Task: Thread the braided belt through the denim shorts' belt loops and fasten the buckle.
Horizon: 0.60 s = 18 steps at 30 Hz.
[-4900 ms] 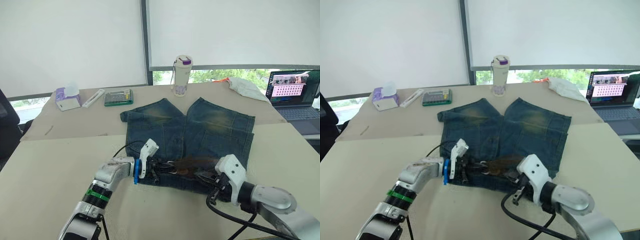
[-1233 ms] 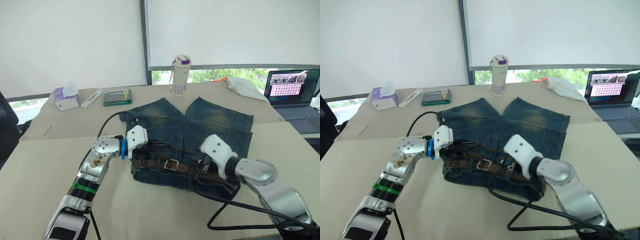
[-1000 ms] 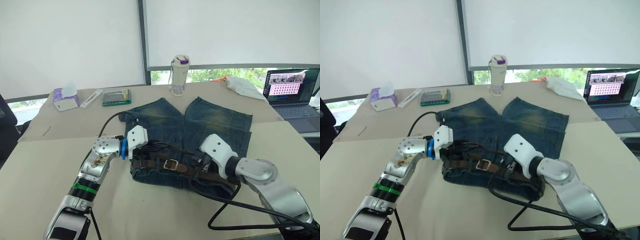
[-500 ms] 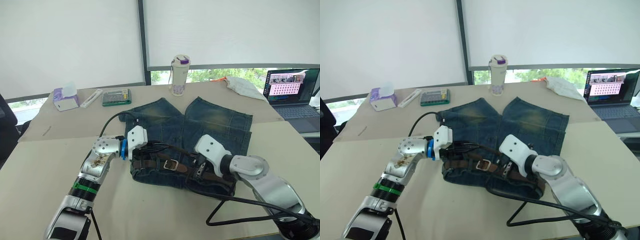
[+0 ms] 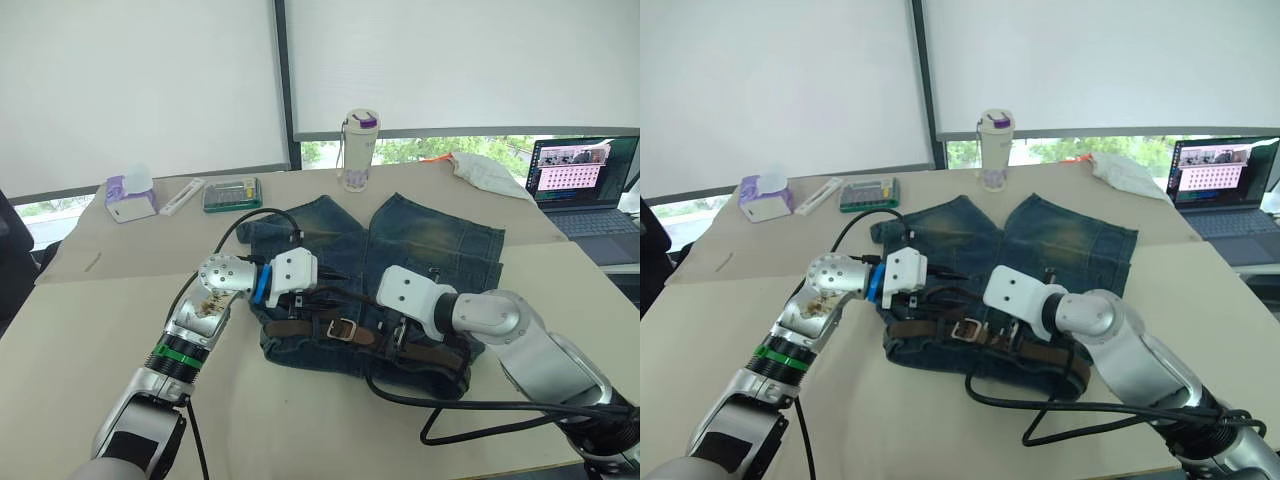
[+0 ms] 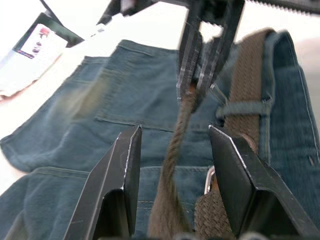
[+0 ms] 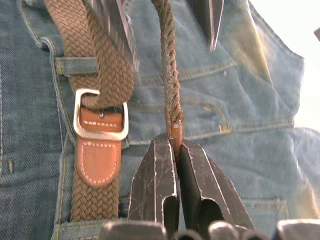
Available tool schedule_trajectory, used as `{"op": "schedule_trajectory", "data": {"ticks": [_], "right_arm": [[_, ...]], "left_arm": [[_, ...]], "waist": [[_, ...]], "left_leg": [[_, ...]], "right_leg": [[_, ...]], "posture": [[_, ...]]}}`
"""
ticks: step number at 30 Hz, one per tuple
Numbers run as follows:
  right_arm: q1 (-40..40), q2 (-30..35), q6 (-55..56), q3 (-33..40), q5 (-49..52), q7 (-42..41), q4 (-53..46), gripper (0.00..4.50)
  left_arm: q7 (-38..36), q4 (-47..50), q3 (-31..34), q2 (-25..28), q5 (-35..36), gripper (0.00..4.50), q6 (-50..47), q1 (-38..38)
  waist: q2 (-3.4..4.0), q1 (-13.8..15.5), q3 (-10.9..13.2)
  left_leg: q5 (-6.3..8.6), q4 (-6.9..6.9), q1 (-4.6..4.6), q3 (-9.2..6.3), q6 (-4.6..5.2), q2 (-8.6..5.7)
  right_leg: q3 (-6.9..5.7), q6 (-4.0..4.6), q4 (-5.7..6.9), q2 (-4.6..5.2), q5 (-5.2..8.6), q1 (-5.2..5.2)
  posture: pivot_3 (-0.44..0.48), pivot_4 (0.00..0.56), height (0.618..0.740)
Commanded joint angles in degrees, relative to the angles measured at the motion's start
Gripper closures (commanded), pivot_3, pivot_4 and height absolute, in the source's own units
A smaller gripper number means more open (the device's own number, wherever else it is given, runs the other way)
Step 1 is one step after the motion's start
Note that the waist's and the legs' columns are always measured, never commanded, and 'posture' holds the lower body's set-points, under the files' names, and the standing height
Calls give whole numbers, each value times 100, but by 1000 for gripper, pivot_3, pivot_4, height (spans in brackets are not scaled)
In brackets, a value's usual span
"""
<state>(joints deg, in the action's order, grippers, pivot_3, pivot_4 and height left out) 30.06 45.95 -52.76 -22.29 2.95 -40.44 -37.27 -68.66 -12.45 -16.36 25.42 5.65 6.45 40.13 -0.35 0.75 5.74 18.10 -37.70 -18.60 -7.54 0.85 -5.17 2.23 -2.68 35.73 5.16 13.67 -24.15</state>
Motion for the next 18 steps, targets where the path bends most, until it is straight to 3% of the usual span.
{"op": "schedule_trajectory", "data": {"ticks": [1,3,10,18], "right_arm": [[241,-36,-121,-93,-93,-19,-196,4500],[303,-64,-187,-131,-103,-27,-234,4500],[324,-232,-357,-81,-81,77,-326,4500],[297,-476,-610,171,120,133,-391,4500]], "left_arm": [[31,-59,-67,58,-241,2261,231,279],[120,-141,-42,9,-287,2261,214,389],[17,8,-33,14,-164,4452,44,399],[132,107,27,165,-203,4482,-141,232]], "waist": [[0,-1,0],[0,0,0],[1,-6,-1],[2,-5,-1]], "left_leg": [[0,-1,-1,0,0,0],[0,-2,-3,0,0,0],[0,-5,-10,-2,0,0],[0,-7,-10,-3,0,-1]], "right_leg": [[0,0,0,0,0,0],[-2,0,0,-1,0,-2],[-3,0,4,-1,0,-8],[-3,0,6,0,0,-8]], "posture": [[0,150,740],[0,150,740],[0,150,740],[0,150,740]]}}
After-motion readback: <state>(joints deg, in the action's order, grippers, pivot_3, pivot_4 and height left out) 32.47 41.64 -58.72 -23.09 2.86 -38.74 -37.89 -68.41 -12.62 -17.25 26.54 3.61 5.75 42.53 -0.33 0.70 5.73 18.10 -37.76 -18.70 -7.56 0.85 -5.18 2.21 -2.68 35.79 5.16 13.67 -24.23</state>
